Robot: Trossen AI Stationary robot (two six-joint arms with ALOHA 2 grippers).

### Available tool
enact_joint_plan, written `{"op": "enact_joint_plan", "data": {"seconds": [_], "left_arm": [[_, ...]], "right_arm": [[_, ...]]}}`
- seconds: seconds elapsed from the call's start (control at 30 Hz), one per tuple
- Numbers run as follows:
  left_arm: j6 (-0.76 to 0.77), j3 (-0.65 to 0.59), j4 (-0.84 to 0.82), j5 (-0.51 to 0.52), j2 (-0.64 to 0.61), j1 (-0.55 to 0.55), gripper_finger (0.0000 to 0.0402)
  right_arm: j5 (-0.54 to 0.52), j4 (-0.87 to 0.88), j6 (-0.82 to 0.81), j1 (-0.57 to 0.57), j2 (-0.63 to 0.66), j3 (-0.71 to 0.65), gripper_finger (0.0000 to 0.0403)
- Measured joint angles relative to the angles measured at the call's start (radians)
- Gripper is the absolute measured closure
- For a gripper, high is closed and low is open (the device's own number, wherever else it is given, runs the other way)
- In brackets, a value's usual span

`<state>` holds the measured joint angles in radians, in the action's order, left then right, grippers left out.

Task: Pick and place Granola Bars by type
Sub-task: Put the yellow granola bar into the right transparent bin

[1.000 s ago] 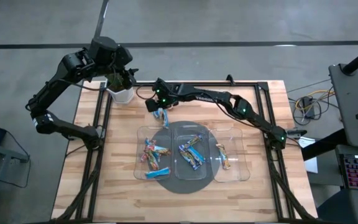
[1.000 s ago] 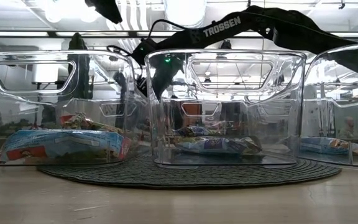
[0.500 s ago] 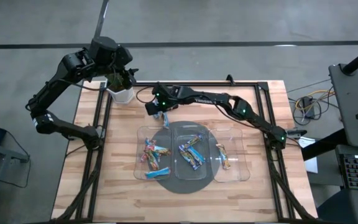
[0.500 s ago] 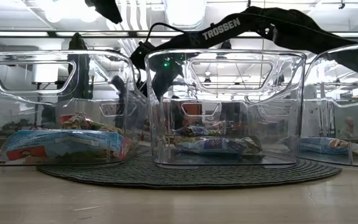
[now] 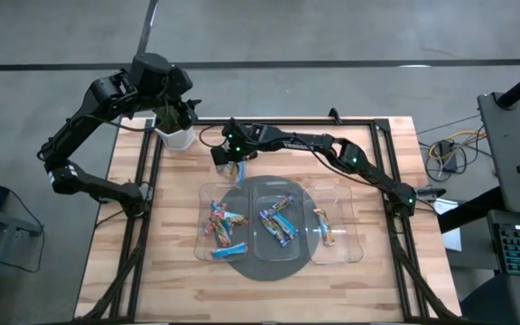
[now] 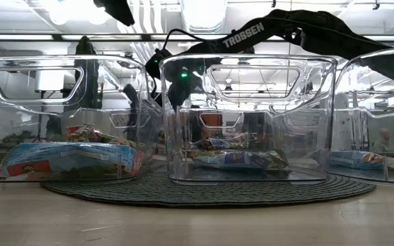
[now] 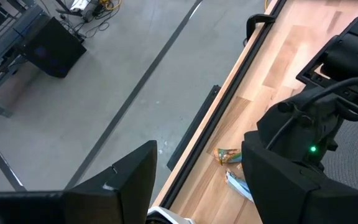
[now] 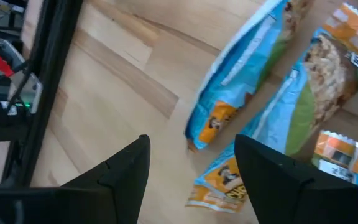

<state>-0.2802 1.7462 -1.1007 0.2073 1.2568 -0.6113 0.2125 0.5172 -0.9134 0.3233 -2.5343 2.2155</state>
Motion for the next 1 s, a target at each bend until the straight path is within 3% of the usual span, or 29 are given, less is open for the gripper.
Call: {"op": "enact_joint_plan", "data": {"seconds": [0.87,1.0], "left_arm": [[0.004,0.000,0.000,0.000,0.000,0.000,0.0186],[0.002,0.000,0.000,0.000,0.000,0.000,0.0186]], "right_arm": [[0.006,0.140,0.043,0.000,0.002,0.032,0.0180],[-0.036,0.189,0.076,0.000,0.005,0.056,0.0180]]}}
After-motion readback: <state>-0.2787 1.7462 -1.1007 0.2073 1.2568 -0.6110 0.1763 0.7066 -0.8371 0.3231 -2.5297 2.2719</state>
